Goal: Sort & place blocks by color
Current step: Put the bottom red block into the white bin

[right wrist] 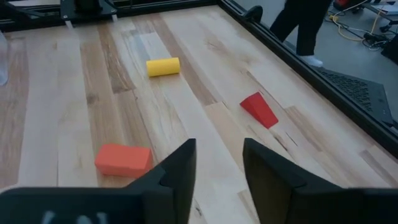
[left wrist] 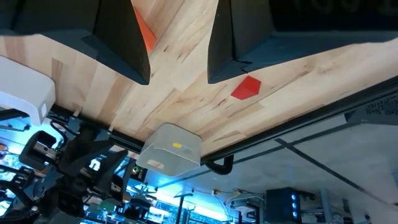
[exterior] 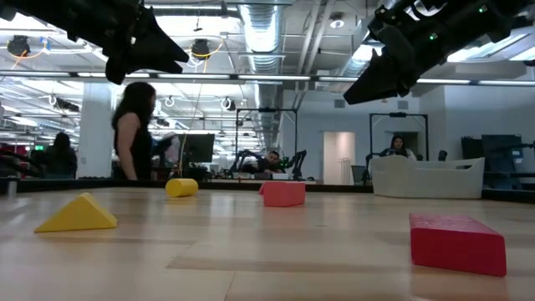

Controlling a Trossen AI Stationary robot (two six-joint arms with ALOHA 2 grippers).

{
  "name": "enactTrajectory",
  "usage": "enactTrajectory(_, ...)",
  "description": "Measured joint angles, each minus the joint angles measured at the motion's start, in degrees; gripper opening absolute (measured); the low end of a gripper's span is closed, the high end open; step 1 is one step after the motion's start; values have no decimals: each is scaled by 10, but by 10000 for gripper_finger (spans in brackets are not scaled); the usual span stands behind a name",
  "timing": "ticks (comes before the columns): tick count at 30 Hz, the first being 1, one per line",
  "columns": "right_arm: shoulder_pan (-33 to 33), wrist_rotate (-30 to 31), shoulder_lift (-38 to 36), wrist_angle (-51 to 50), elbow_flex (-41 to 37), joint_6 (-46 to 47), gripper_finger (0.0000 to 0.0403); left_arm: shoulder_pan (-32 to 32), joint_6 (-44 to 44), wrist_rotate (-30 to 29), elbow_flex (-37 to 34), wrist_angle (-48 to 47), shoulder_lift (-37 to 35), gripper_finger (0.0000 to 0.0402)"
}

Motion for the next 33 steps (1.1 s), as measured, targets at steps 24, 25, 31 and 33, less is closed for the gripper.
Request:
enactTrajectory(24,8,1,0,-7,0,-5,244,0,-6,46,0,-10,0,148)
enactTrajectory(25,8,1,0,-8,0,-5,244,0,-6,47,0,-20,0,148)
enactTrajectory(31,8,1,0,-22,0,-4,244,0,-14,11,0,-28,0,148)
enactTrajectory(33,7,1,0,-18,0,-3,244,0,-15,11,0,-32,0,148)
